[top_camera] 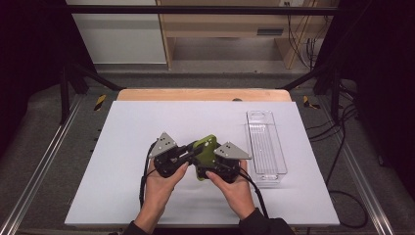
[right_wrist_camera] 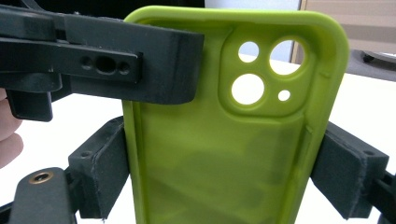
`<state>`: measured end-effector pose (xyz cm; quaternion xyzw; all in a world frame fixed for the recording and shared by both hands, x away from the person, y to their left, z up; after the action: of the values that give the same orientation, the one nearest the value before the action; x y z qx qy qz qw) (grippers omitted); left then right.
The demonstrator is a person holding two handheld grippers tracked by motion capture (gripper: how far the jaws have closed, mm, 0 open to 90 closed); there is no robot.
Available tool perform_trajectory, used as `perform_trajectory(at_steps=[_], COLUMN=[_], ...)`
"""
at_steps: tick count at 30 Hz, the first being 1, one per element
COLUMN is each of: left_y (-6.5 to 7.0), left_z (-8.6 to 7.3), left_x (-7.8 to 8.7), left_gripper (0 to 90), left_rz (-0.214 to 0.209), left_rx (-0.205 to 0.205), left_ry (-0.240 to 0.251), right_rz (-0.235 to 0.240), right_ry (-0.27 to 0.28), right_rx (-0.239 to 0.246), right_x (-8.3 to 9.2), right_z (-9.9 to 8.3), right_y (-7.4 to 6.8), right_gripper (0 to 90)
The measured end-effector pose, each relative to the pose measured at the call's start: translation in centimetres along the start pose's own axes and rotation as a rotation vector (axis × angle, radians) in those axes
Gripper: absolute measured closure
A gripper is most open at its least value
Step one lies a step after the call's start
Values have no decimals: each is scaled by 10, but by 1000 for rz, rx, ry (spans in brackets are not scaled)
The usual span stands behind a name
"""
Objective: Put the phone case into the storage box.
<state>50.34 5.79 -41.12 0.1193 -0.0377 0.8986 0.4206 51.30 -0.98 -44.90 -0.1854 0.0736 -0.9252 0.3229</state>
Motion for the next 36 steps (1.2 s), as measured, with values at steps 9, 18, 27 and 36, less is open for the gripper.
perform_trajectory(at_steps=[9,18,27,36], left_y=[0,-5,-23,-50], left_z=[0,9,24,4], left_x=[0,9,37,58], left_gripper=[770,596,397,245], left_rz=[0,38,146,256], left_rx=[6,12,-22,-76], left_ry=[6,52,96,49], right_rz=[0,-24,-68,-96], right_ry=[-14,-17,-13,-12], right_rx=[-7,-11,-40,-63], right_x=[1,2,5,10], right_z=[0,5,15,30], right_y=[0,-1,15,27], right_gripper=[155,158,158,158])
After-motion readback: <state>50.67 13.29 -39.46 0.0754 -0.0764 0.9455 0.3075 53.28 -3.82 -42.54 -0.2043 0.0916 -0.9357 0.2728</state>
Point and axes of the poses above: each handheld gripper's, and its own axes: x roughly backward along the jaws, z roughly out of its top, y roughly to its right, the point moved 9 cm from there along -x, roughly forward along the jaws, and after that the axes turned 10 degrees about -x, right-handed, at the moved point
